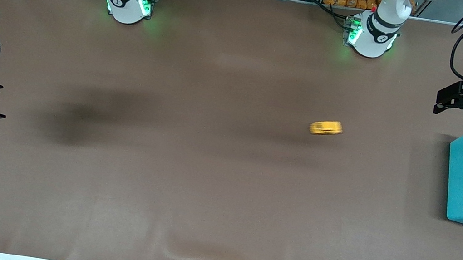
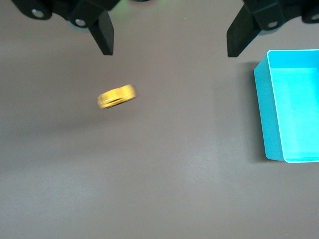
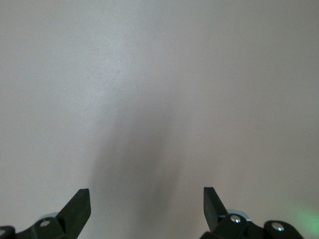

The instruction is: Wind and store yellow beetle car

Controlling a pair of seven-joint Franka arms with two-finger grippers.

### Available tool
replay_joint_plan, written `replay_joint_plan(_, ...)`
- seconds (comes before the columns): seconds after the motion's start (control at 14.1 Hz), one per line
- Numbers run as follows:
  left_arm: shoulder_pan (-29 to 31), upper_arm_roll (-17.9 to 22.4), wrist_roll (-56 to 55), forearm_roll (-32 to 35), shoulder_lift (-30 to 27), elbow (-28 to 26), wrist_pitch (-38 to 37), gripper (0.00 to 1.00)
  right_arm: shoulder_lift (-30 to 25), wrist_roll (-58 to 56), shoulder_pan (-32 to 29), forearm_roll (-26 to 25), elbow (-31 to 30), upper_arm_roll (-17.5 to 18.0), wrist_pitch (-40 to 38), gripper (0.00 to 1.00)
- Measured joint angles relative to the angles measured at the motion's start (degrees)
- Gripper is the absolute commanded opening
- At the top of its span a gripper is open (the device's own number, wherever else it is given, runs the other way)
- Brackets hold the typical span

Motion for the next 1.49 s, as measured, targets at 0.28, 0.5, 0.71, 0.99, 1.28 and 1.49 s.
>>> replay_joint_plan(0.28,0.01,0.02,0.00,0.00,0.00,0.00,0.00,1.00,-0.34,-2.47,-0.04,0.00,0.00,-0.08,-0.91,1.00)
replay_joint_plan(0.5,0.01,0.02,0.00,0.00,0.00,0.00,0.00,1.00,-0.46,-4.39,-0.09,0.01,0.02,-0.13,-1.36,1.00)
replay_joint_plan(0.71,0.01,0.01,0.00,0.00,0.00,0.00,0.00,1.00,-1.00,-6.86,-0.09,0.01,0.02,-0.12,-1.82,1.00)
replay_joint_plan(0.99,-0.02,-0.11,0.00,0.00,0.00,-0.03,0.00,1.00,-1.72,-13.89,-0.08,0.06,0.04,-0.09,-3.71,1.00)
replay_joint_plan(1.28,0.36,0.51,0.00,0.00,0.94,-0.12,0.00,1.00,-2.62,-20.43,-0.03,0.69,0.09,0.01,-4.89,1.00)
replay_joint_plan(1.49,0.68,0.91,-0.26,1.17,1.92,-0.16,0.00,1.00,-3.48,-27.20,0.13,2.76,0.63,0.12,-6.11,1.00)
